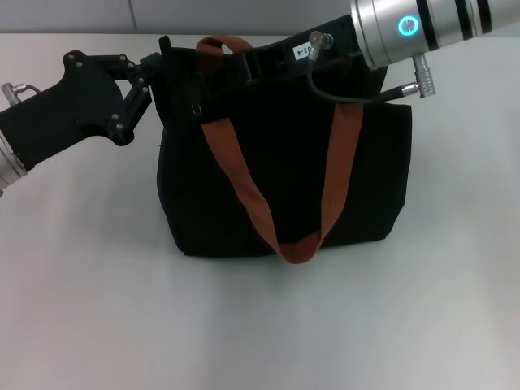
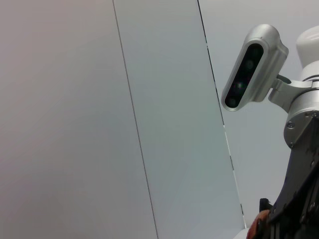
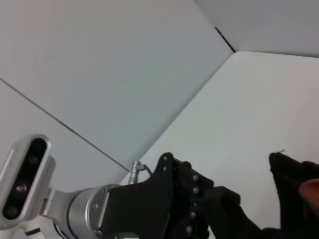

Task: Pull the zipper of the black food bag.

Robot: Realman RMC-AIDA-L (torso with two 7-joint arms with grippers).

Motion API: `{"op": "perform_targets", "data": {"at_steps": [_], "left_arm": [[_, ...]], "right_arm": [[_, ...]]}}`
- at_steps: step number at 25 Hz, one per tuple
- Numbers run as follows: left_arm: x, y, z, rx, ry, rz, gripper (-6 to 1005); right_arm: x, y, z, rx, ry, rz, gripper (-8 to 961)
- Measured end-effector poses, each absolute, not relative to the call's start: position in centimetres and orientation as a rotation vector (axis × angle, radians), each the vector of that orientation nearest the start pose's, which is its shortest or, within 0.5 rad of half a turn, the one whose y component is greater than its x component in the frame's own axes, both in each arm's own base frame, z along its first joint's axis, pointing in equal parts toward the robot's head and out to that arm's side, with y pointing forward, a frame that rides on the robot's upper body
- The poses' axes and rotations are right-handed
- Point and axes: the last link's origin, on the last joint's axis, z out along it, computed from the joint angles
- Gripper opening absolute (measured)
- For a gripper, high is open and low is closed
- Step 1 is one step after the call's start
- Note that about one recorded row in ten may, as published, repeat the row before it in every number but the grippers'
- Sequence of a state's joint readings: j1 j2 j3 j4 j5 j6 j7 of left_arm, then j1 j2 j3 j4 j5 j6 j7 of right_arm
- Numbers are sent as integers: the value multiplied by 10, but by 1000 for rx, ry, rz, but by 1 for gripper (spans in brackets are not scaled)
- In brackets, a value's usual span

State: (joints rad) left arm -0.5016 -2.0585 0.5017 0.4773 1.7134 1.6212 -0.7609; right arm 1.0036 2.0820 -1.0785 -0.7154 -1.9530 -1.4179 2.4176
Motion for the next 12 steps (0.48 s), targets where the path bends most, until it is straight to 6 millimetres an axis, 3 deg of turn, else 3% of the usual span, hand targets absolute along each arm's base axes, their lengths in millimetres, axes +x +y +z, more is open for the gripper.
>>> {"op": "perform_targets", "data": {"at_steps": [12], "left_arm": [[-263, 328, 29, -2324, -34, -961, 41]], "right_arm": [[60, 405, -54, -2910, 1246, 417, 268]]}}
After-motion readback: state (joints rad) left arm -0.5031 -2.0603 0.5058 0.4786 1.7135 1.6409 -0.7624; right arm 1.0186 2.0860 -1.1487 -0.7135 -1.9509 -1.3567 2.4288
